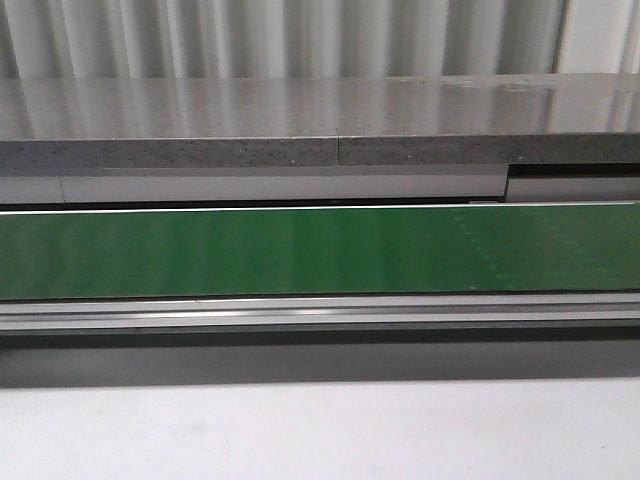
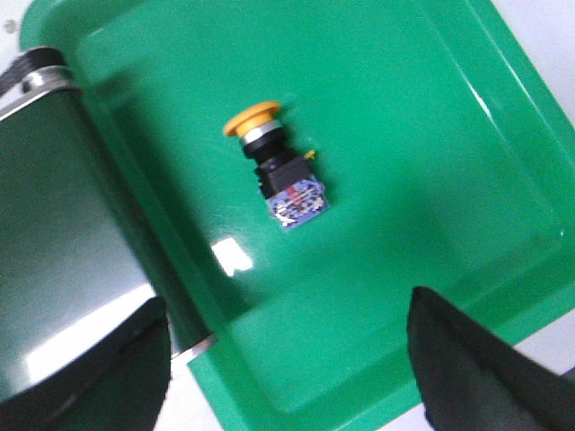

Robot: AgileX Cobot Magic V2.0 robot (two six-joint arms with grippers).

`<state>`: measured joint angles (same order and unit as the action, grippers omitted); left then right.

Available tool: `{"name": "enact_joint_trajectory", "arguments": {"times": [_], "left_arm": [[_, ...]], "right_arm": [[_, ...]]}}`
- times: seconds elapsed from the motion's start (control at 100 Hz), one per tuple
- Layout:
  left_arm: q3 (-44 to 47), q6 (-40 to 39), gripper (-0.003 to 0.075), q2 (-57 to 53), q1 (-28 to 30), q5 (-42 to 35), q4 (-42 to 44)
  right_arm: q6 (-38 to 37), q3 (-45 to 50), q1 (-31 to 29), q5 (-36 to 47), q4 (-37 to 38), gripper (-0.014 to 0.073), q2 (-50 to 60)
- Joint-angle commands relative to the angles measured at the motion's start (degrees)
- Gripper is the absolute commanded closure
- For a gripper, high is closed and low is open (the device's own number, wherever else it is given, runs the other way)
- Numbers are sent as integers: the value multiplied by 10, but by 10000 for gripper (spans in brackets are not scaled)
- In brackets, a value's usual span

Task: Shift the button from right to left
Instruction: 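Lower the right gripper and grasp the yellow push button's black body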

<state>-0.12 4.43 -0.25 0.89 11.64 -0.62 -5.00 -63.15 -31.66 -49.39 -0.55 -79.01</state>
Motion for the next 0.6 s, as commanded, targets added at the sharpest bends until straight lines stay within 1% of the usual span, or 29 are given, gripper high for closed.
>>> {"name": "enact_joint_trajectory", "arguments": {"times": [0.0, 0.12, 0.19, 0.45, 0.59], "left_arm": [[15, -4, 740, -20, 1, -47, -2], [15, -4, 740, -20, 1, -47, -2], [15, -4, 740, -20, 1, -47, -2], [15, -4, 740, -20, 1, -47, -2], [15, -4, 740, -20, 1, -47, -2]], "right_arm": [[1, -28, -11, 19, 6, 43, -26], [1, -37, -11, 30, 6, 43, -75], [15, -37, -9, 37, 6, 43, -101], [130, -37, -9, 76, 6, 43, -184], [165, -37, -9, 113, 6, 43, -215]]}}
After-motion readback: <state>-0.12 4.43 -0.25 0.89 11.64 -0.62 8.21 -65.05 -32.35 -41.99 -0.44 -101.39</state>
